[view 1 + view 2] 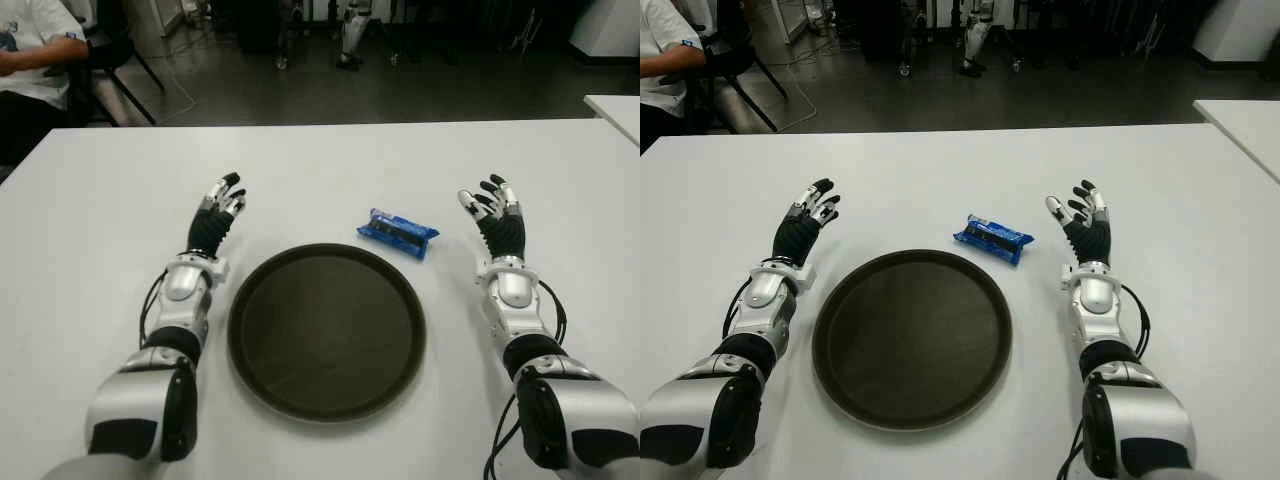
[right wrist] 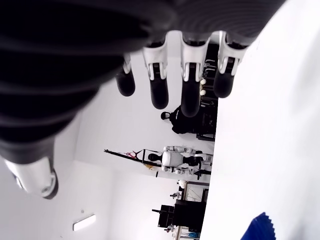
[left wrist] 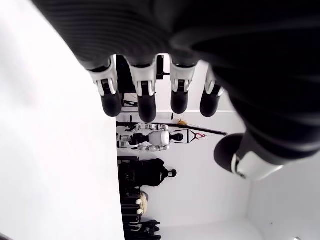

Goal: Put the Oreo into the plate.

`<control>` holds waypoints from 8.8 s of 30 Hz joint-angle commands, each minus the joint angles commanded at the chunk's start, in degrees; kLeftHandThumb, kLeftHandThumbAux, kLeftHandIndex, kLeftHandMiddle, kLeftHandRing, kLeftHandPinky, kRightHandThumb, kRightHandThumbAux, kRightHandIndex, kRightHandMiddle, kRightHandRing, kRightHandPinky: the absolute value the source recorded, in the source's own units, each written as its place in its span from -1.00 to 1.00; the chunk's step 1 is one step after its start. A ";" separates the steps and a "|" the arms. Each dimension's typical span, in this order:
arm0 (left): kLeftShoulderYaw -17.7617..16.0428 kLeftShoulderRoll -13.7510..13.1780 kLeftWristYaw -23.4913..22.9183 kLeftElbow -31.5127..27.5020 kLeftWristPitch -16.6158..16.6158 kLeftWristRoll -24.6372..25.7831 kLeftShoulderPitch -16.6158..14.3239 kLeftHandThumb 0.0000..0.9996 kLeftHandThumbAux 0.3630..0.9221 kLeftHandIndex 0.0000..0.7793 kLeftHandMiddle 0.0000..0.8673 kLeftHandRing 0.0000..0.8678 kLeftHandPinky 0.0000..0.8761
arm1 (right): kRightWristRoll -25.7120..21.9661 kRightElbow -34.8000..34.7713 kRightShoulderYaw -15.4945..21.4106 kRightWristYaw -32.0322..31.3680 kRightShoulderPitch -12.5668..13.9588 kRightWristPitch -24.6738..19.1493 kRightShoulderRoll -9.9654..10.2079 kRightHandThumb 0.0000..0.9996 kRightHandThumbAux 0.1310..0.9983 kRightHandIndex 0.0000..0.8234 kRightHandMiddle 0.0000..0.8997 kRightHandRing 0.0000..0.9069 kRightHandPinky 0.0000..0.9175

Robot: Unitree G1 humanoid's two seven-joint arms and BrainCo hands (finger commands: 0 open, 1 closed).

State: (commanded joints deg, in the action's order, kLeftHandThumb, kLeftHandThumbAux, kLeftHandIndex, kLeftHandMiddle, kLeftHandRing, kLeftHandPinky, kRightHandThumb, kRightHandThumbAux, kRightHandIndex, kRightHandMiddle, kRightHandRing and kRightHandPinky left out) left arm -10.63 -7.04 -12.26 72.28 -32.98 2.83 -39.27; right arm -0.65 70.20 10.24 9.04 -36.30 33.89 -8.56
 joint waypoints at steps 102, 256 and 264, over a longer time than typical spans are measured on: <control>1.68 0.27 3.86 1.09 1.71 -3.70 -0.74 -0.83 -0.23 -0.97 -0.83 -0.90 -0.91 | 1.64 0.65 -0.07 1.05 -0.10 2.83 -0.19 -0.98 -0.03 -0.86 -0.73 -0.76 -0.81; 3.46 1.23 6.79 0.62 -0.30 -5.04 0.13 -0.76 -0.45 -0.91 -0.78 -0.87 -0.88 | 49.43 -57.84 -32.34 -9.72 5.77 -57.32 -8.29 -1.00 0.53 -0.75 -0.78 -0.77 -0.78; 2.78 1.30 6.15 0.69 0.48 -4.35 0.09 -0.73 -0.36 -0.94 -0.80 -0.88 -0.90 | 50.26 -59.56 -32.88 -10.78 6.37 -59.35 -7.52 -1.00 0.52 -0.78 -0.78 -0.78 -0.83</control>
State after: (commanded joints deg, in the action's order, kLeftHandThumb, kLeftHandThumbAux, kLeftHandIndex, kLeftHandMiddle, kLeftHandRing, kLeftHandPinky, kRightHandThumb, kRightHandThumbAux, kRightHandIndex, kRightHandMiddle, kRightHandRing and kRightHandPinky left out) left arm -7.85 -5.73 -6.10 72.98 -32.50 -1.52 -39.18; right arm 49.61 10.63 -22.64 -1.73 -29.93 -25.46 -16.08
